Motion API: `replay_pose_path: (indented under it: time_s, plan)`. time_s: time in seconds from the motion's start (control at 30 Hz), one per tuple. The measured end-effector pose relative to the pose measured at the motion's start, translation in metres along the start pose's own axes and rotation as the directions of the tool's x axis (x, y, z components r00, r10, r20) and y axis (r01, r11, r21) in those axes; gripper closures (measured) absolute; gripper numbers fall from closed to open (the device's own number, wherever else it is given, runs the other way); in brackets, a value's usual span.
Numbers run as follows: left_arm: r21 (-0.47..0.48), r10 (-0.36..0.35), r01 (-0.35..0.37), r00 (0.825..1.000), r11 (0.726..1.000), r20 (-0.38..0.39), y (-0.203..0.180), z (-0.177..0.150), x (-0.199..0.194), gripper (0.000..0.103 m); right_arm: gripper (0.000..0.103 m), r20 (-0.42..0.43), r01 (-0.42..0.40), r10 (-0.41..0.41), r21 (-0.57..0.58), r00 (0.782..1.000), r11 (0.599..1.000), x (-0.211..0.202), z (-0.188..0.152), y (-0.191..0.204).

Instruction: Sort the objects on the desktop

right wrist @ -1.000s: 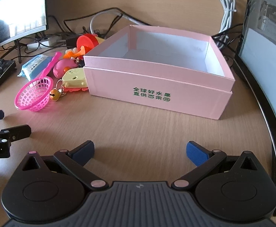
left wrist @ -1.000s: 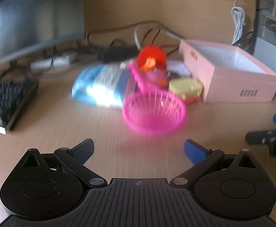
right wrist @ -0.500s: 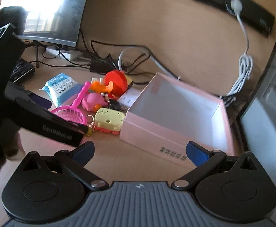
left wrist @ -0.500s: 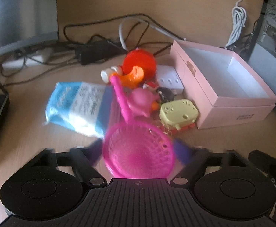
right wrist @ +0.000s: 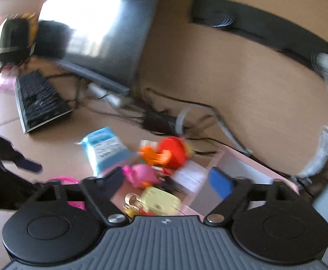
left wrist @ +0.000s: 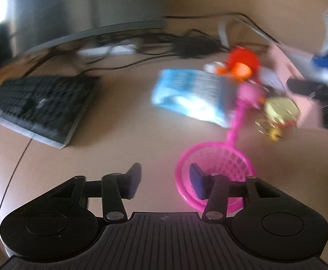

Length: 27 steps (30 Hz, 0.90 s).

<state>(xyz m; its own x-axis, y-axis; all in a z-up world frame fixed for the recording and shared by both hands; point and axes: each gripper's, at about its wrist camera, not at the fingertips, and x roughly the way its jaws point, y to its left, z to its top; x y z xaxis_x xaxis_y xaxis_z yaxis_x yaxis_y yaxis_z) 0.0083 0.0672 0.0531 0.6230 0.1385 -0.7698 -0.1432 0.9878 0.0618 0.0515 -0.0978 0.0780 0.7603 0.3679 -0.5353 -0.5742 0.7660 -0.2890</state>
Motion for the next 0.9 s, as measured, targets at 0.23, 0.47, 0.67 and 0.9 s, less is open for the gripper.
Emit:
replay_pose_path:
  time_s: [0.23, 0.47, 0.67, 0.9]
  plan:
    - [-0.076, -0.014, 0.018, 0.999, 0.997, 0.047, 0.025, -0.012, -0.023, 0.012, 0.071, -0.102, 0.110, -0.125, -0.145, 0.987, 0.983, 0.069, -0.008, 0.042]
    - [-0.067, -0.068, 0.072, 0.996, 0.995, 0.055, 0.023, -0.019, -0.023, 0.007, 0.069, -0.211, 0.057, -0.066, -0.051, 0.975, 0.997, 0.045, -0.036, 0.038]
    - [0.001, -0.131, 0.131, 0.990, 0.991, 0.059, 0.005, -0.016, -0.022, 0.005, 0.068, -0.186, 0.024, -0.008, 0.084, 0.983, 0.996, -0.009, -0.063, 0.016]
    - [-0.005, -0.158, 0.159, 0.985, 0.987, 0.074, 0.003, -0.014, -0.023, 0.003, 0.063, -0.233, 0.183, -0.130, 0.222, 0.964, 0.958, -0.002, -0.067, -0.055]
